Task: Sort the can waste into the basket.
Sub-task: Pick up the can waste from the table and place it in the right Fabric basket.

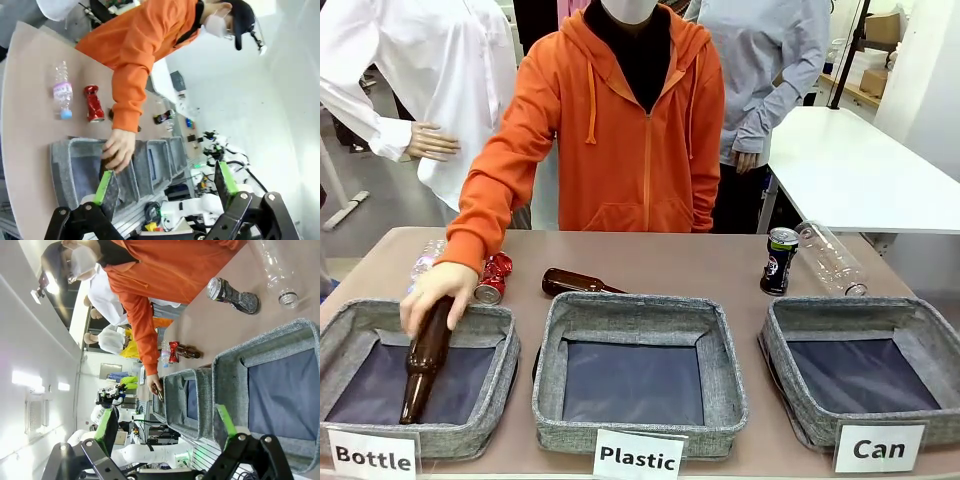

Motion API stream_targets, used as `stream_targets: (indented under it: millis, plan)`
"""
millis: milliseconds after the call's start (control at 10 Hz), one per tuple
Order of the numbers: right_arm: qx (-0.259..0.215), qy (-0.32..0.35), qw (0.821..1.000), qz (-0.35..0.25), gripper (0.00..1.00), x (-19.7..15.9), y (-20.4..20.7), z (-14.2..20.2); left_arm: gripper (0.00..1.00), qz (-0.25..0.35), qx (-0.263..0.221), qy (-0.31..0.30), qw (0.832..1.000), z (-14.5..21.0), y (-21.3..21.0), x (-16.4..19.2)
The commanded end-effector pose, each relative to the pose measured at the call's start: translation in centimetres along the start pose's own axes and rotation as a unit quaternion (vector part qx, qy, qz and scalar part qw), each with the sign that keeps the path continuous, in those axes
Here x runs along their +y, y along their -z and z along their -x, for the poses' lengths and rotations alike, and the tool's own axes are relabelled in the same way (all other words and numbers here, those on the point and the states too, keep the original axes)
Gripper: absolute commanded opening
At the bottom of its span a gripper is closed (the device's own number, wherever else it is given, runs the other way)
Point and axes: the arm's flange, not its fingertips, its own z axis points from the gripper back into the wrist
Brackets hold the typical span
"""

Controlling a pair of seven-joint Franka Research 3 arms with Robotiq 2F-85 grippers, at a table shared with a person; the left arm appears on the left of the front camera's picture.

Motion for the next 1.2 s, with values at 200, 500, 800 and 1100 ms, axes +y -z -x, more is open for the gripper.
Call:
stream_targets:
  millis: [200, 500, 800, 1100]
  plan:
    - [-0.003, -0.013, 1.0, -0.011, 1.0, 0.1, 0.0, -0.2, 1.0, 0.061, -0.004, -0.019, 0.998, 1.4, -2.2, 3.4]
    - [-0.003, -0.013, 1.0, -0.011, 1.0, 0.1, 0.0, -0.2, 1.0, 0.005, 0.044, -0.005, 0.999, 0.0, 2.1, 1.4]
    - [-0.003, -0.013, 1.0, -0.011, 1.0, 0.1, 0.0, -0.2, 1.0, -0.119, 0.133, 0.024, 0.984, -1.1, 12.0, -2.8]
    - [-0.003, -0.013, 1.0, -0.011, 1.0, 0.1, 0.0, -0.2, 1.0, -0.255, 0.221, 0.061, 0.939, -1.1, 22.5, -4.9]
